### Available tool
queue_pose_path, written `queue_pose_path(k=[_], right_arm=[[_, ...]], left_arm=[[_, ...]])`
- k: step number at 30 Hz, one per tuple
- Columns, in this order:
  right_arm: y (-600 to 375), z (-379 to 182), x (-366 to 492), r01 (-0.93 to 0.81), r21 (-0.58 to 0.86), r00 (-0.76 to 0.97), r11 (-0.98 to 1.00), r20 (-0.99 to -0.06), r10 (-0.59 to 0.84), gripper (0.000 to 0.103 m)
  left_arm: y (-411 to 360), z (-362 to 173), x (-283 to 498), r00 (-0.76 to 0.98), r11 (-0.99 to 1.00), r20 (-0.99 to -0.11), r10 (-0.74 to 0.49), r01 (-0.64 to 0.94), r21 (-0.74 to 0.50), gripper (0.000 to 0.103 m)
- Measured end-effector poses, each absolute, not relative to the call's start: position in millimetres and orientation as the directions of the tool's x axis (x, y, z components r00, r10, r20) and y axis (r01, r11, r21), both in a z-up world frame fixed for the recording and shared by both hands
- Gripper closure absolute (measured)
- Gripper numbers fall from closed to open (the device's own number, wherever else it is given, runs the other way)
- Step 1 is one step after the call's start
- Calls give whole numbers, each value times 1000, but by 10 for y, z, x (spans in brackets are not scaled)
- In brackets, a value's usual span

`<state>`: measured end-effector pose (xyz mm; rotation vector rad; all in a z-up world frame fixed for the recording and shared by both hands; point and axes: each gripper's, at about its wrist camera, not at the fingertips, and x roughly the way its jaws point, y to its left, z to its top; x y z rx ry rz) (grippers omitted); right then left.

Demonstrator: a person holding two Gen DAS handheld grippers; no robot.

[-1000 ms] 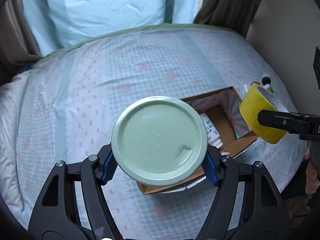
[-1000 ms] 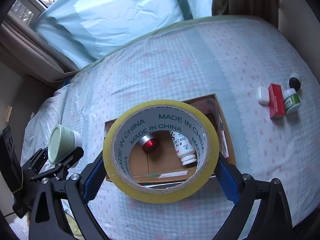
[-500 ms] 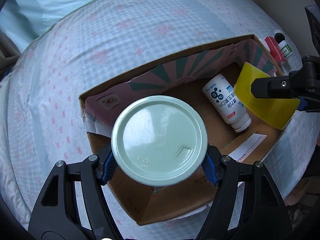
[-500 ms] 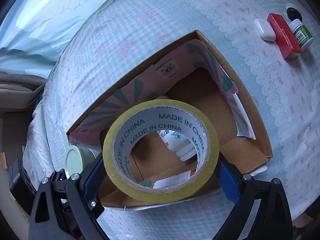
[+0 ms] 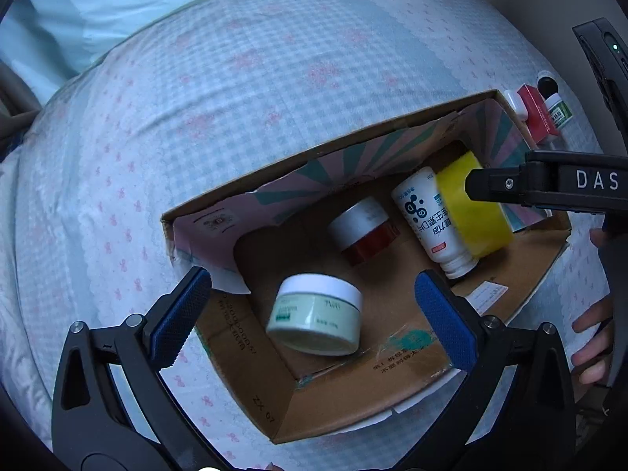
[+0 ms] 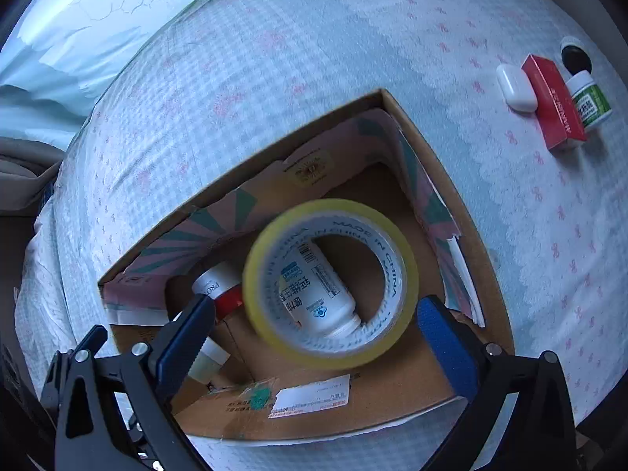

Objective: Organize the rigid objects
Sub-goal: 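Open both tools to release the lid and tape into the box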

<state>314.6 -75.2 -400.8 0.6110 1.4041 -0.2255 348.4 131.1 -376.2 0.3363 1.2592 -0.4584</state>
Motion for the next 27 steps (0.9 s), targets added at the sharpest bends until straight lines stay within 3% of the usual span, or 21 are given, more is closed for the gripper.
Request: queue_pose_path(k=[15, 27], right_arm=[[-663, -3840, 2895, 473, 263, 110, 841, -965, 240, 0], [-610, -3035, 2573, 332, 181, 172, 926, -977, 129, 0]], left_arm=[[1455, -3532, 3295, 215, 899, -964, -157, 435, -50, 0], [1645, -2828, 2968, 292, 940, -944, -152, 337, -47, 0]])
